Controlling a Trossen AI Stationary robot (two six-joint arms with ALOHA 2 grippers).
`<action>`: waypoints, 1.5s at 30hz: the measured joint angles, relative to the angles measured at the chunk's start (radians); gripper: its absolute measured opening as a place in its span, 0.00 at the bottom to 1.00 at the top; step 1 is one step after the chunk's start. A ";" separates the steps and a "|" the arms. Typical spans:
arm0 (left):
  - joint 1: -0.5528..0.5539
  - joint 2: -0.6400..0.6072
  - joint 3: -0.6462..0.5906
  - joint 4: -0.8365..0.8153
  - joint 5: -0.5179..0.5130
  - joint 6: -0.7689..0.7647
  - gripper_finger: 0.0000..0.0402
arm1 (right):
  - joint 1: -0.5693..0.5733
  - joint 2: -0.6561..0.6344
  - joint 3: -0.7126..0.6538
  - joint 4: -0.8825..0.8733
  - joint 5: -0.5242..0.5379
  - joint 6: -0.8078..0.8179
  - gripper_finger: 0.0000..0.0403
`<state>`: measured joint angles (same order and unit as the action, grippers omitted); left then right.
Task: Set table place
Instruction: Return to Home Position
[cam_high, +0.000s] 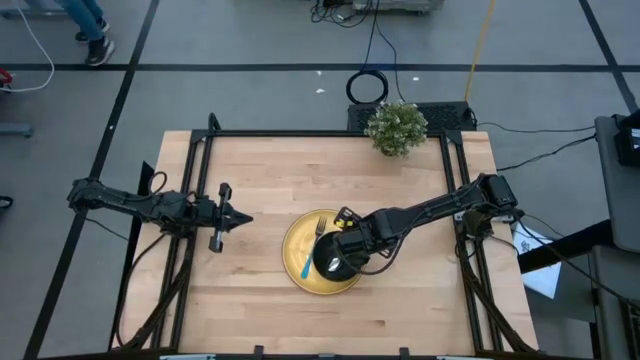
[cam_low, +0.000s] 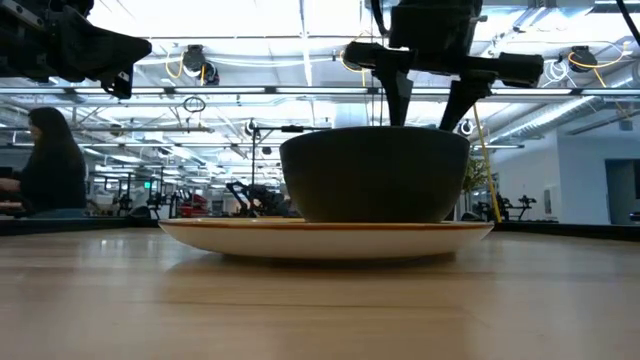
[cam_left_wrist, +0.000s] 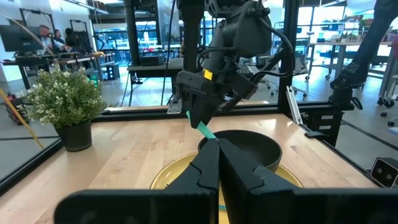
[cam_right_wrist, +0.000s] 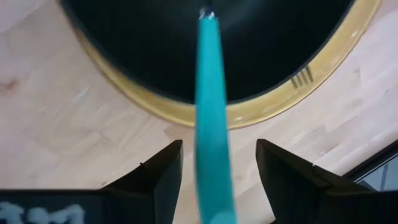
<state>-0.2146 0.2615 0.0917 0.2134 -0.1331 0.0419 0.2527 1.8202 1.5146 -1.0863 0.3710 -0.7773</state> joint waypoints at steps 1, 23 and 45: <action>0.000 0.000 0.000 0.000 0.000 0.000 0.02 | 0.000 0.000 0.000 -0.011 0.000 0.000 0.48; 0.000 0.000 0.000 0.000 0.000 -0.002 0.02 | -0.004 -0.318 0.000 0.074 0.019 0.224 0.42; 0.000 0.000 0.000 -0.008 0.000 -0.002 0.02 | -0.210 -0.595 0.000 0.186 -0.190 0.324 0.00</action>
<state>-0.2146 0.2615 0.0917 0.2058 -0.1333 0.0395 0.0430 1.2250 1.5146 -0.9008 0.1811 -0.4531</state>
